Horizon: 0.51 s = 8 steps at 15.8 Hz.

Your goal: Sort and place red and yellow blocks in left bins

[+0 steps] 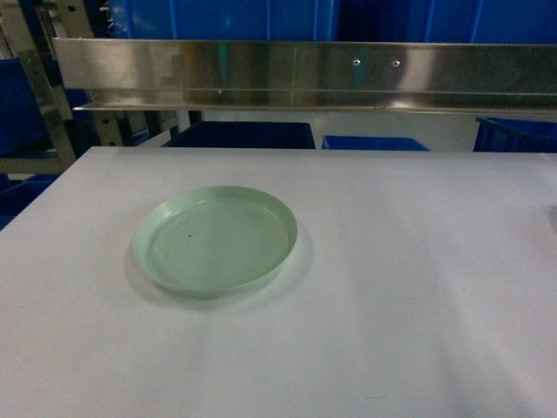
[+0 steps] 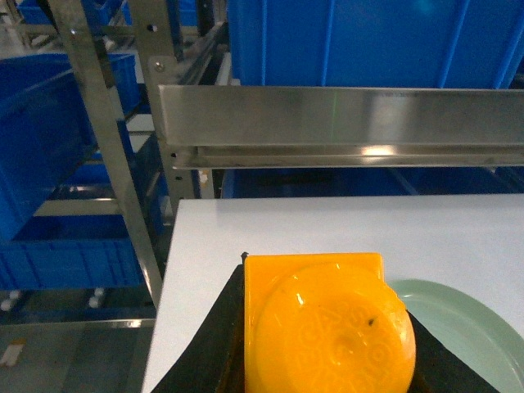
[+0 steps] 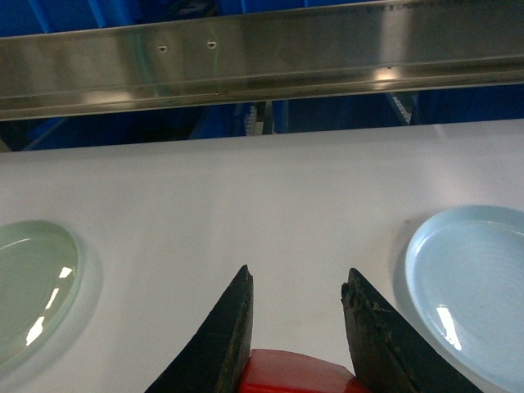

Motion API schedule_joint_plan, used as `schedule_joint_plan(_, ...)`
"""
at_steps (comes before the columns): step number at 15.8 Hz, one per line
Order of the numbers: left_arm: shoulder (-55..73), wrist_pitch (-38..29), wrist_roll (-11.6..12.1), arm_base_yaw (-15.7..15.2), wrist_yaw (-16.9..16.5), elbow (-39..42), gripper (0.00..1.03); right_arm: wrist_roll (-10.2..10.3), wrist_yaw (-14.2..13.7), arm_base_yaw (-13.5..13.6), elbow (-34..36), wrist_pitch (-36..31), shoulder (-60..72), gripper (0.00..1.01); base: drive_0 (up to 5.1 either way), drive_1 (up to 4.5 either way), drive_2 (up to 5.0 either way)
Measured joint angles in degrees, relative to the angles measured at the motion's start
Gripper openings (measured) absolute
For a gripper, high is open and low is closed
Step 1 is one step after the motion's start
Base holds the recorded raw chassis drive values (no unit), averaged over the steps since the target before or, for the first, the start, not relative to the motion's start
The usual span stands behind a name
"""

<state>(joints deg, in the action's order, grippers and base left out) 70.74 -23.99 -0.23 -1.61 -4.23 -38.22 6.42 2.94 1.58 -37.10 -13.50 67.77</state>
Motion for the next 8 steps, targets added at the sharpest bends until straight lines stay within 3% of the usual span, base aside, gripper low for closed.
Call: schedule_joint_plan(8, -0.07, 0.26, 0.0, 0.17, -0.24, 0.0, 0.27, -0.02, -0.07, -0.07, 0.0, 0.13, 0.0, 0.28, -5.0, 2.5, 2.5)
